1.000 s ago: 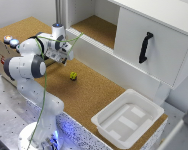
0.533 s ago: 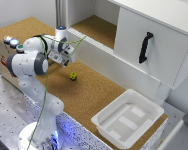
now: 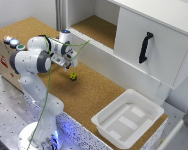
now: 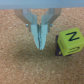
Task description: Go to the tower of blocks and take off the yellow block
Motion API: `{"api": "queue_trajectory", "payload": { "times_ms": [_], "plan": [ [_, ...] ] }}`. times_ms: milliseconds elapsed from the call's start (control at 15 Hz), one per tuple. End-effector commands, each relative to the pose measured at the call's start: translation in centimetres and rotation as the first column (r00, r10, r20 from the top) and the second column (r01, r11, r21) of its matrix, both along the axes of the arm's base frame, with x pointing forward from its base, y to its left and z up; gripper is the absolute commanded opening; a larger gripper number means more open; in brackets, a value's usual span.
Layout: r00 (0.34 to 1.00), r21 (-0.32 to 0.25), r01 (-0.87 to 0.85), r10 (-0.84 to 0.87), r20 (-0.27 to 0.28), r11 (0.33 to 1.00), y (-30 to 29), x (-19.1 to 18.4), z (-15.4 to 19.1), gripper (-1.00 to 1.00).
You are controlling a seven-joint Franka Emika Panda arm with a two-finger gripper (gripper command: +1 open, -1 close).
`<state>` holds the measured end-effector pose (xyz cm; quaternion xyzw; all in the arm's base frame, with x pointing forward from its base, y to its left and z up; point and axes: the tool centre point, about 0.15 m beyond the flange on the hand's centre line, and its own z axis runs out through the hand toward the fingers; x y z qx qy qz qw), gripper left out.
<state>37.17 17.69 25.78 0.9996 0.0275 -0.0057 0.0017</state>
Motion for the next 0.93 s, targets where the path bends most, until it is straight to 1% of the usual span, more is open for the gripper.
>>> {"api": "queue_trajectory", "payload": {
  "times_ms": [0,67,267,400,467,600,733,800,867],
  "plan": [
    [0.997,0.003,0.070,-0.070,0.025,0.998,-5.7,0.4,-0.2,-1.00],
    [0.994,-0.007,0.106,-0.106,0.021,0.994,-7.6,0.5,-0.4,-1.00],
    [0.967,-0.066,0.252,-0.250,0.041,0.965,-15.0,0.9,-0.2,-1.00],
    [0.948,-0.084,0.316,-0.313,0.054,0.945,-18.5,0.6,0.5,-1.00],
    [0.938,-0.082,0.345,-0.341,0.058,0.935,-19.8,0.3,0.9,-1.00],
    [0.933,-0.084,0.359,-0.355,0.053,0.930,-20.4,-0.4,1.1,-1.00],
    [0.939,-0.076,0.345,-0.342,0.044,0.936,-19.3,-0.7,1.3,-1.00],
    [0.946,-0.062,0.323,-0.322,0.026,0.944,-18.4,-0.6,1.3,1.00],
    [0.952,-0.055,0.305,-0.305,0.018,0.951,-17.4,-0.6,1.5,1.00]
  ]
}}
